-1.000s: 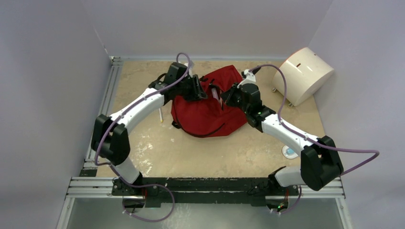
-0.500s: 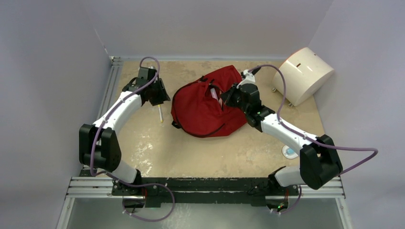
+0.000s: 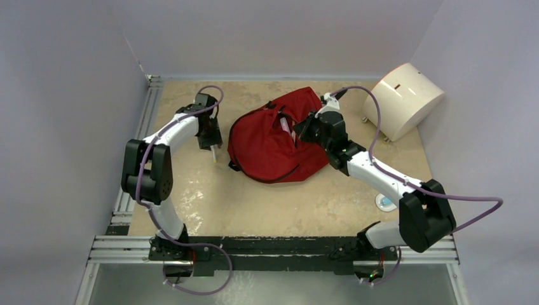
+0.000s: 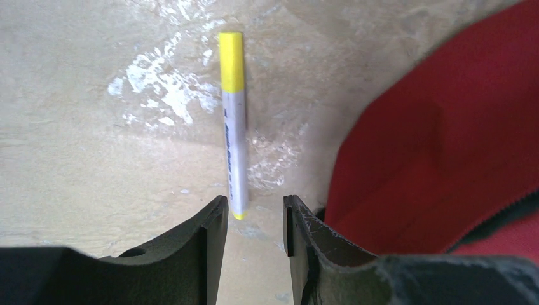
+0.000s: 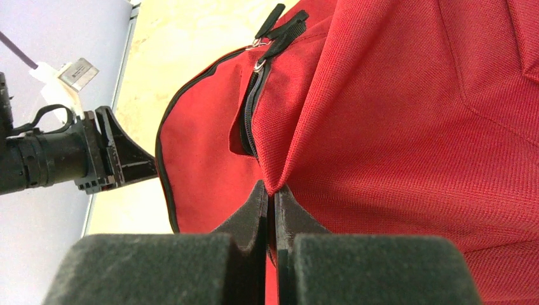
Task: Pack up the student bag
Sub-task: Place the stationery in the student bag, then pick up the stationery from the center of the board.
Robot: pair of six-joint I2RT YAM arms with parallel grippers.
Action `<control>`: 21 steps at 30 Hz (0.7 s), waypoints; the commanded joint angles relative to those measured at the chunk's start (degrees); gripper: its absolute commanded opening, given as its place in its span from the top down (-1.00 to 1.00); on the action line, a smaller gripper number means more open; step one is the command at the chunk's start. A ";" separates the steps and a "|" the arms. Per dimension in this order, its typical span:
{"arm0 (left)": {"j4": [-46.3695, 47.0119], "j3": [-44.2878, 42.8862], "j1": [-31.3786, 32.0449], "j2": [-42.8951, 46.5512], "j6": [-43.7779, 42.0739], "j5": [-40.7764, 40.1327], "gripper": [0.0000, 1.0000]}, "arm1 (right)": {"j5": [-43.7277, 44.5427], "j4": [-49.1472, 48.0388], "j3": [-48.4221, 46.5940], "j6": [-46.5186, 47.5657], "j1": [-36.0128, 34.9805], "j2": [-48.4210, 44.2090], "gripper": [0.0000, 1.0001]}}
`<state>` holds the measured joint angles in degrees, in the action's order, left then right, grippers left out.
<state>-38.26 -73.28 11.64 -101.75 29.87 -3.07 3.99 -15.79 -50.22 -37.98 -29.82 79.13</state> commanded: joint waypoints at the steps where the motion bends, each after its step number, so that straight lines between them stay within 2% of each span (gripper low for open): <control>1: -2.06 -4.57 -0.47 -1.50 -3.83 -5.69 0.27 | 0.28 -3.19 -0.46 -0.39 -0.50 -2.05 1.00; 21: -2.47 -7.87 -0.56 -11.87 -5.36 -6.48 0.29 | 0.92 -2.84 0.47 -0.09 -0.50 -3.07 1.00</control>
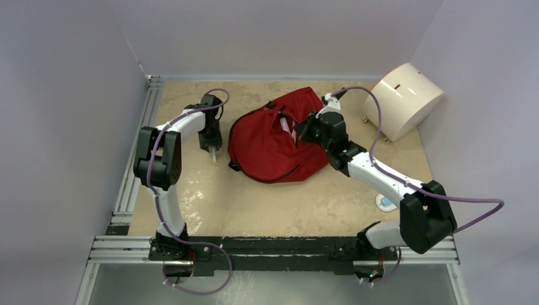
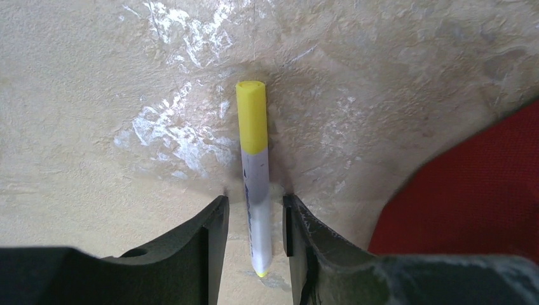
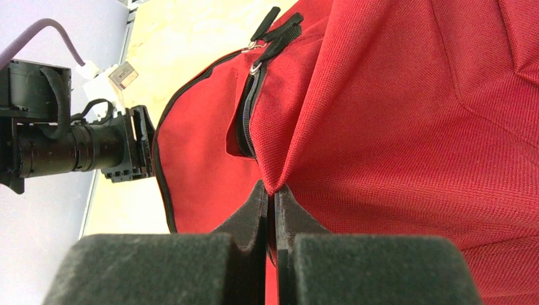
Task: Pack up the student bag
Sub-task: Pick up the stationery from the center of the board.
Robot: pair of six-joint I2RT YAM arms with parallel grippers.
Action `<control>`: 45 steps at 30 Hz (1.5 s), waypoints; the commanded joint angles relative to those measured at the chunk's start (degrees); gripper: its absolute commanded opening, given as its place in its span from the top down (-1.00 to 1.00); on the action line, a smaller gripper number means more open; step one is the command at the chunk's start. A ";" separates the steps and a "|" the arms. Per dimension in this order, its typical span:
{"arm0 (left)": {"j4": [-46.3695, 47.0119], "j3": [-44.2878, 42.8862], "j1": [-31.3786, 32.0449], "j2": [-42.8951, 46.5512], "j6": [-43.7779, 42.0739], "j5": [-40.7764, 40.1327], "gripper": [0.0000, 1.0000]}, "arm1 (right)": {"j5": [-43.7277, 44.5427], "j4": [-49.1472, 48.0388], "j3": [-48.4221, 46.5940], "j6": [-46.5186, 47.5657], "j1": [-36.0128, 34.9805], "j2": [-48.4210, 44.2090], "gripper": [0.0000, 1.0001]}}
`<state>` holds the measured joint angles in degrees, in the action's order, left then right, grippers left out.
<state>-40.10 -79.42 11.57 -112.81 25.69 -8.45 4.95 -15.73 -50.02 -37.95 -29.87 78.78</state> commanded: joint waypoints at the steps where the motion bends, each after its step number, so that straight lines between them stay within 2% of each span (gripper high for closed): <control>1: -0.68 -1.68 -0.50 -0.93 -1.17 -1.13 0.29 | -0.15 -2.95 0.27 -0.21 -0.48 -2.62 1.00; 16: -0.57 -0.56 -0.49 0.87 -0.65 -1.18 0.69 | -0.66 -3.17 0.03 -0.29 -0.45 -2.31 1.00; 24: -2.40 -3.43 -0.50 7.05 -1.16 -1.30 0.73 | -0.95 -3.17 -0.33 -0.37 -0.45 -2.09 1.00; 37: -0.50 -8.19 0.65 16.58 0.69 13.46 0.74 | -1.96 -3.60 -0.88 -0.89 -0.46 -1.59 1.00; 45: 5.49 -8.37 10.12 17.42 8.60 25.84 0.74 | -1.74 -3.70 -1.55 -1.30 -0.46 -1.44 1.00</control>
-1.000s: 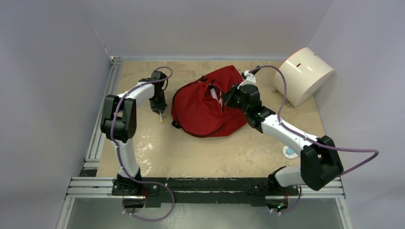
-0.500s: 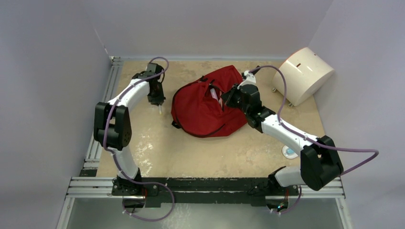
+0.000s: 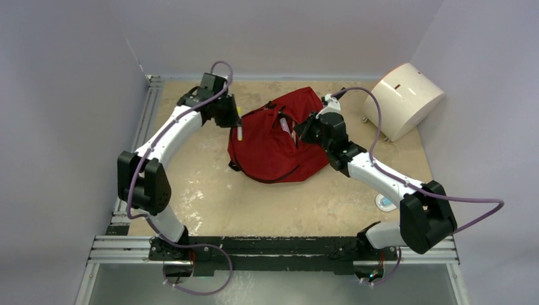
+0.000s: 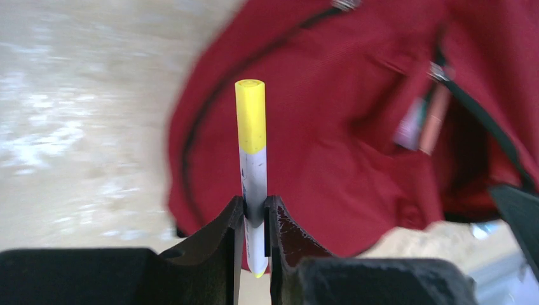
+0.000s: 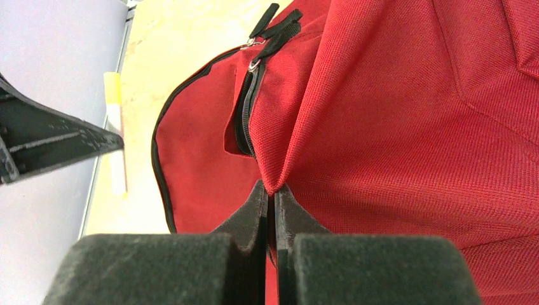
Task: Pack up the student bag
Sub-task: Pick up the stationery from the center of the board.
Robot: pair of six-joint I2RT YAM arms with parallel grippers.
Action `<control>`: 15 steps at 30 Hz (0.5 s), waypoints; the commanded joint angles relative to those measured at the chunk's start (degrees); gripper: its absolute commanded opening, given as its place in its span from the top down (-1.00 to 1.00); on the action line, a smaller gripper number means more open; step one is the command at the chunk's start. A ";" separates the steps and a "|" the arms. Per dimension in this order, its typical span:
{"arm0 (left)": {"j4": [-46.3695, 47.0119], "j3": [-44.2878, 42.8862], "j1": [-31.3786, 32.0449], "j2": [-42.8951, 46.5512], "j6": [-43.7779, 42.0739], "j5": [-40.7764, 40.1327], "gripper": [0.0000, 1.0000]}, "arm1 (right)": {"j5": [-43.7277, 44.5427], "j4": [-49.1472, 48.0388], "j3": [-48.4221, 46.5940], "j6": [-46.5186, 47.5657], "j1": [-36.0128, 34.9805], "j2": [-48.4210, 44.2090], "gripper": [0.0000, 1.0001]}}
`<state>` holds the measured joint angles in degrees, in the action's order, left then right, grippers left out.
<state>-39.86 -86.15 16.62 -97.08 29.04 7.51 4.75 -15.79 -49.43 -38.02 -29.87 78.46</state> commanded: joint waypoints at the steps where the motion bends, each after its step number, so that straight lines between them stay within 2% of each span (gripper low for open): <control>1: 6.82 -0.99 6.07 1.43 6.80 12.26 0.75 | -1.57 -3.63 -2.24 -1.25 -0.50 -1.06 1.00; 4: 11.32 0.92 9.44 0.59 10.34 16.38 0.78 | -1.68 -3.72 -2.29 -1.33 -0.46 -1.10 1.00; 8: 13.98 1.07 13.05 -1.02 12.50 17.02 0.80 | -1.76 -3.63 -2.09 -1.42 -0.46 -1.37 1.00; 15: 16.06 -0.90 15.60 -5.10 13.41 19.45 0.82 | -1.55 -3.55 -1.72 -1.44 -0.45 -1.80 1.00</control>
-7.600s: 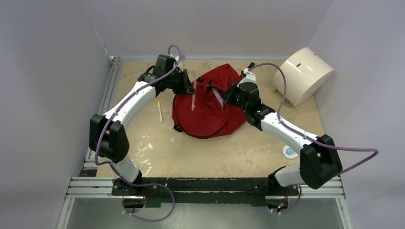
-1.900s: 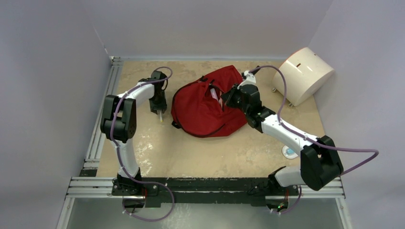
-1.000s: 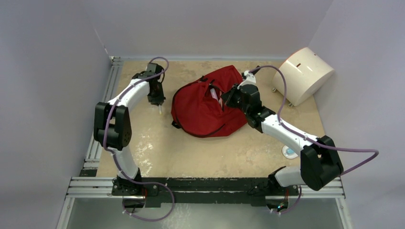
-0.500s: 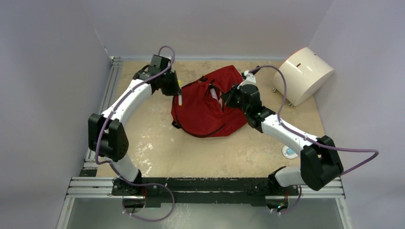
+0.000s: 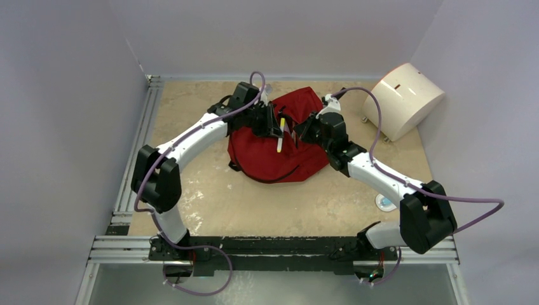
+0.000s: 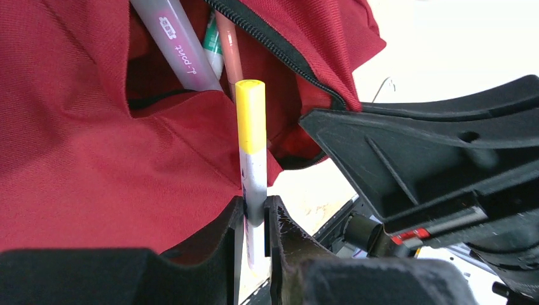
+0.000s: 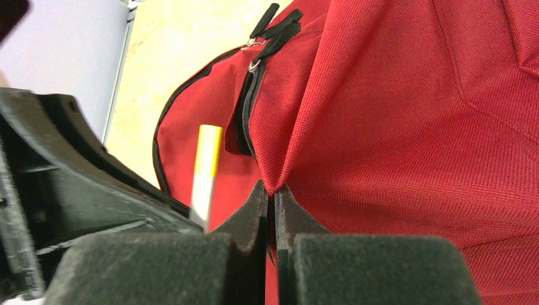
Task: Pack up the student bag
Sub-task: Pick up the stationery from the center of the board, then place the stationery in the student bag.
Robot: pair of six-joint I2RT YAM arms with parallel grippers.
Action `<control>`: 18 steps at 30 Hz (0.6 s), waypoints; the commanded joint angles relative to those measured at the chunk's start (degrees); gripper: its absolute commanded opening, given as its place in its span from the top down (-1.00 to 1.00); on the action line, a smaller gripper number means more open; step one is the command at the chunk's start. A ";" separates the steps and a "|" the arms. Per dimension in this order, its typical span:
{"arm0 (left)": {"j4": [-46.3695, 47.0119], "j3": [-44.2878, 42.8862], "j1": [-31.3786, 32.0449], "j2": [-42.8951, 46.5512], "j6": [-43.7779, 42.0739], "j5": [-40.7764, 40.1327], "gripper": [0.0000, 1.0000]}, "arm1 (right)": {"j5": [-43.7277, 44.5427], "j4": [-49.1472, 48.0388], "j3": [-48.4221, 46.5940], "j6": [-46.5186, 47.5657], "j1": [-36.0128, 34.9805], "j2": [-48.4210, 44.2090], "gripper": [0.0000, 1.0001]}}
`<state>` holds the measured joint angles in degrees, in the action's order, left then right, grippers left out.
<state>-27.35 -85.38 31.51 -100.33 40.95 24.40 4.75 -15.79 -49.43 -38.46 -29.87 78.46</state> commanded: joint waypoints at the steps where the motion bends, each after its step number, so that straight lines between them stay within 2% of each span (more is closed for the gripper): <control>1: 3.79 -1.85 0.79 -2.34 1.58 2.76 0.83 | -1.52 -3.50 -1.65 -1.05 -0.45 -2.00 1.00; 9: 5.56 -1.20 0.99 -4.51 2.02 3.92 0.84 | -1.15 -3.37 -1.48 -1.16 -0.45 -2.44 1.00; 18: 3.71 -7.17 0.98 -9.16 2.16 4.46 0.87 | -1.58 -3.37 -1.33 -0.92 -0.46 -2.67 1.00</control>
<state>-24.84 -88.40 32.29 -108.09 42.50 27.59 4.75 -15.77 -49.43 -38.61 -29.87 78.37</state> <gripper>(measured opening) 0.142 0.015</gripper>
